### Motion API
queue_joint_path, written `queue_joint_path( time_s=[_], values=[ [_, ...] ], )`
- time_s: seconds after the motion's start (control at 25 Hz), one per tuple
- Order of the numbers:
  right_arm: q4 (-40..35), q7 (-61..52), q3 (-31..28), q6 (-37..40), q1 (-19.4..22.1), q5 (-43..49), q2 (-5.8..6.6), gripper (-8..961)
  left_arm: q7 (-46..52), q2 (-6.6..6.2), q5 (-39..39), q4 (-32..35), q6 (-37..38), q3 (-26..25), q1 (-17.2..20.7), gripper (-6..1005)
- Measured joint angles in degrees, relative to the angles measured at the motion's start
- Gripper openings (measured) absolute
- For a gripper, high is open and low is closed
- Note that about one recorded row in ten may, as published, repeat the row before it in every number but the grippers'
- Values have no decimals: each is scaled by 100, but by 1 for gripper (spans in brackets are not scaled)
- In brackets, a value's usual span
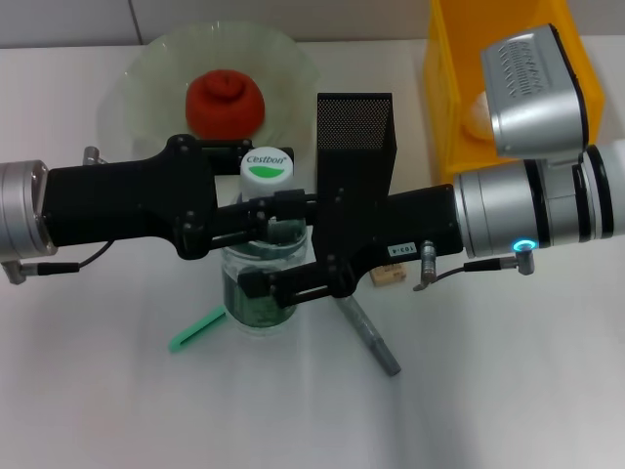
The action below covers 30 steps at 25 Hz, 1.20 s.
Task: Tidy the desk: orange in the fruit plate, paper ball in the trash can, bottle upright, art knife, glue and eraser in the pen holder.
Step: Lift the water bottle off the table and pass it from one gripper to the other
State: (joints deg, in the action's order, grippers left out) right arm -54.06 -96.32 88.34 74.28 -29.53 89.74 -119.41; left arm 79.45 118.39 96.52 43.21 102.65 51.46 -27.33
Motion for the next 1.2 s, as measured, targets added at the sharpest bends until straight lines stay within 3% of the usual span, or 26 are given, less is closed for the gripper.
queue_joint_path(
  time_s=[0.56,1.2],
  values=[
    [1,179,-46,-27,55,-75,-20,703,0,-33,-112,4,2,-96,45,453],
    [442,687,-45,-38,80,-502,-15,698,82,-40,-123,335,237,-794,205,451]
  ],
)
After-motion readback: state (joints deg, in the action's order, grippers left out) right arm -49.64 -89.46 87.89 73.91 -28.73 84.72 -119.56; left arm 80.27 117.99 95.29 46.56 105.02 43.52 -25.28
